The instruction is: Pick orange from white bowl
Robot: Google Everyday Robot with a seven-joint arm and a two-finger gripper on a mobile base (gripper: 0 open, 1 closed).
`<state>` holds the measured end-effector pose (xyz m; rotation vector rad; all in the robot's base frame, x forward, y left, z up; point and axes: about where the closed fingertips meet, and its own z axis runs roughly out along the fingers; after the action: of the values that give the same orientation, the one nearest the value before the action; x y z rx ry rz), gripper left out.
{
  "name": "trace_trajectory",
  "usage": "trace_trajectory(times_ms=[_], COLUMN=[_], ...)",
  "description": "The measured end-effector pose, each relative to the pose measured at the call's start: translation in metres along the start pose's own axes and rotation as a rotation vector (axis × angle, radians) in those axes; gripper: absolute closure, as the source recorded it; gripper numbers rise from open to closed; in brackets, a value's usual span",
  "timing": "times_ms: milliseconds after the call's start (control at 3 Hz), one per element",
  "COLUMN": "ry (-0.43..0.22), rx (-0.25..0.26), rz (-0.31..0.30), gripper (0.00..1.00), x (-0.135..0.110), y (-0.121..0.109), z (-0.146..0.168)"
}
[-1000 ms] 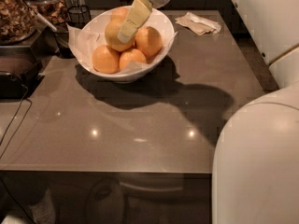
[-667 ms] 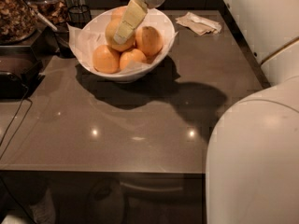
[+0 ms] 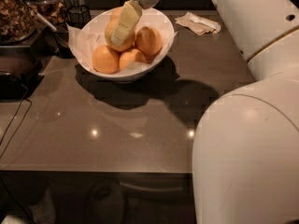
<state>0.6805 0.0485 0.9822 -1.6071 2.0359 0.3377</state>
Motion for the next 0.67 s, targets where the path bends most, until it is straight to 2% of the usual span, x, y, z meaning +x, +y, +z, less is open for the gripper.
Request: trace_trajectory(times_ms=[333,667], ry=[0.014,0.021], rx=[-0.003,-0.007], rz=[0.013,0.033], gripper=[0.09,0.16], x=[0.0006,0.0012], y=[-0.0035,-0.0070], z=[0.0036,0.0069])
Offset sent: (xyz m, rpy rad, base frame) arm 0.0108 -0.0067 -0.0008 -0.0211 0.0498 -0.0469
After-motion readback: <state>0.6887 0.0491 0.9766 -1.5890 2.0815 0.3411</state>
